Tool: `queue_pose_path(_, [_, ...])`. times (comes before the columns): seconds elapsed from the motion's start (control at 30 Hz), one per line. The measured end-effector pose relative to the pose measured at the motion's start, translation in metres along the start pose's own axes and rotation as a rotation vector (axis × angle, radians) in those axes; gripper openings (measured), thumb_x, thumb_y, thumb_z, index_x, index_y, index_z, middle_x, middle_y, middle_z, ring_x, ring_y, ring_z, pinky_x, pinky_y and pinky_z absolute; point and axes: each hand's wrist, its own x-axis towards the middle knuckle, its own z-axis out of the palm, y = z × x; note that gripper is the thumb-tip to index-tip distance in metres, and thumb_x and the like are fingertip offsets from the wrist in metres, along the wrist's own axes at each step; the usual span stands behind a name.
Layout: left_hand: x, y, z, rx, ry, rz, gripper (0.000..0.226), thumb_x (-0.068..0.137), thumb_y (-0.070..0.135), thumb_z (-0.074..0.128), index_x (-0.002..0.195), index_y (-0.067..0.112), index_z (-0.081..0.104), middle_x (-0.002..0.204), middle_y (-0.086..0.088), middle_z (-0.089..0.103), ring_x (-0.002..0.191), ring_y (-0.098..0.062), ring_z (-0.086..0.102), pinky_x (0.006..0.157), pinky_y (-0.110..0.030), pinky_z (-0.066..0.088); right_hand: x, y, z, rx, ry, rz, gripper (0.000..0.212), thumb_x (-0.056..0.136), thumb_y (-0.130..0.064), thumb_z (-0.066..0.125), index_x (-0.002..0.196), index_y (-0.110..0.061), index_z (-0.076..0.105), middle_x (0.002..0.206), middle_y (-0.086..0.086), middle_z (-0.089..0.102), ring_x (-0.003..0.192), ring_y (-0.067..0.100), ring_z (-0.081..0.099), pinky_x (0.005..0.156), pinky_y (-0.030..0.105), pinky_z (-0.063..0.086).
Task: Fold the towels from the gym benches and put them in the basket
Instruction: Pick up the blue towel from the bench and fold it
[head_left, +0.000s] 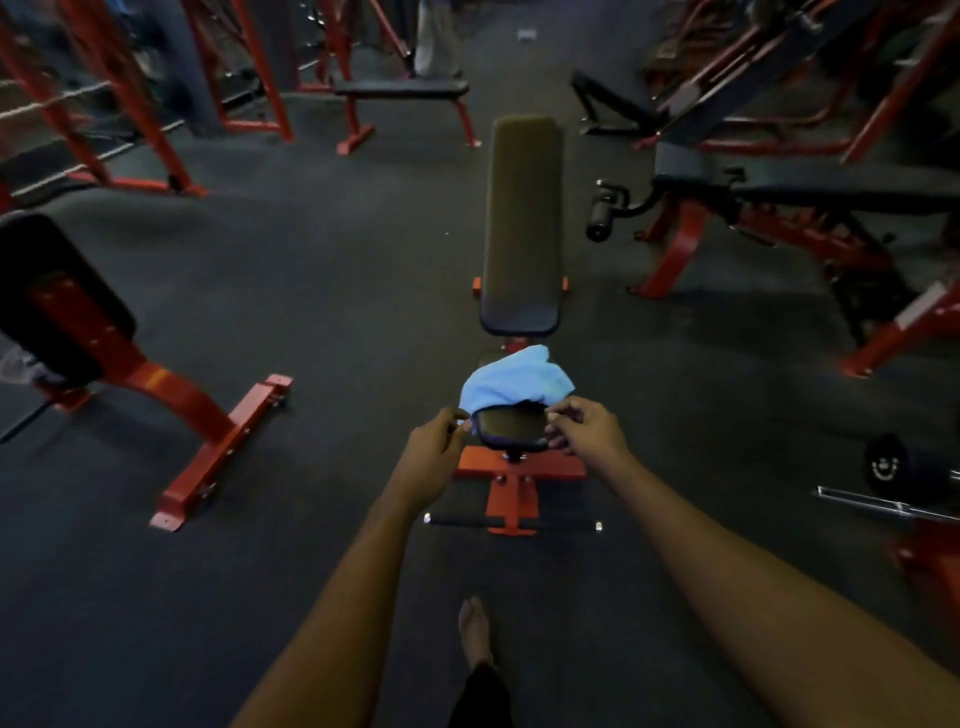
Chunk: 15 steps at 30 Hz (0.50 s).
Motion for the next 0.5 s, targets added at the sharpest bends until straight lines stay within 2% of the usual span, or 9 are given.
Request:
queue_pose_path(0.13, [0.086, -0.017, 0.028, -0.013, -0.071, 0.022, 0.017, 0.101, 0.034, 0.047, 0.105, 0.023, 0.060, 0.087, 0.002, 0.069, 0.079, -0.012, 0.064, 0.070, -0.030, 0.049, 0.073, 0.018, -0.009, 0.001, 0.026, 0.057, 0.010, 0.092, 0.000, 0.059, 0.097, 0.000, 0.067, 0.079, 0.018, 0.069, 0.052, 0.018, 0.063, 0.042, 0.014, 0.044])
queue_pose_path(0.2, [0.129, -0.030, 0.041, -0.001, -0.098, 0.024, 0.019, 0.101, 0.033, 0.047, 0.109, 0.022, 0.060, 0.086, 0.000, 0.069, 0.080, -0.014, 0.065, 0.072, -0.033, 0.050, 0.113, 0.027, -0.007, -0.009, 0.037, 0.089, 0.008, 0.092, -0.004, 0.061, 0.096, -0.003, 0.068, 0.083, 0.019, 0.071, 0.056, 0.021, 0.065, 0.044, 0.015, 0.046])
queue_pose_path(0.27, [0.177, -0.041, 0.051, -0.011, -0.140, 0.017, 0.015, 0.101, 0.032, 0.047, 0.106, 0.023, 0.059, 0.078, 0.005, 0.065, 0.072, -0.007, 0.061, 0.067, -0.029, 0.047, 0.160, 0.033, -0.002, -0.002, 0.051, 0.145, 0.007, 0.092, -0.006, 0.062, 0.095, -0.005, 0.068, 0.085, 0.020, 0.071, 0.059, 0.023, 0.064, 0.047, 0.016, 0.048])
queue_pose_path(0.37, [0.235, -0.056, 0.063, -0.014, -0.205, 0.007, 0.011, 0.102, 0.028, 0.048, 0.103, 0.025, 0.058, 0.072, 0.013, 0.058, 0.068, 0.003, 0.057, 0.058, -0.011, 0.039, 0.214, 0.046, 0.009, 0.012, 0.051, 0.240, 0.006, 0.092, -0.006, 0.063, 0.095, -0.007, 0.068, 0.087, 0.020, 0.072, 0.065, 0.026, 0.066, 0.057, 0.028, 0.054])
queue_pose_path(0.43, [0.268, -0.068, 0.073, 0.007, -0.241, -0.011, 0.013, 0.102, 0.029, 0.048, 0.104, 0.023, 0.059, 0.069, 0.012, 0.057, 0.066, 0.003, 0.056, 0.057, -0.011, 0.039, 0.245, 0.057, 0.015, 0.018, 0.039, 0.308, 0.005, 0.092, -0.010, 0.063, 0.092, -0.012, 0.068, 0.087, 0.015, 0.073, 0.068, 0.025, 0.067, 0.068, 0.040, 0.058])
queue_pose_path(0.5, [0.297, -0.082, 0.086, 0.007, -0.269, -0.052, 0.017, 0.102, 0.032, 0.047, 0.107, 0.021, 0.060, 0.070, 0.011, 0.058, 0.065, 0.001, 0.056, 0.057, -0.011, 0.038, 0.273, 0.069, 0.021, 0.010, 0.053, 0.384, 0.007, 0.092, -0.013, 0.064, 0.089, -0.017, 0.067, 0.087, 0.011, 0.074, 0.068, 0.022, 0.067, 0.072, 0.041, 0.058])
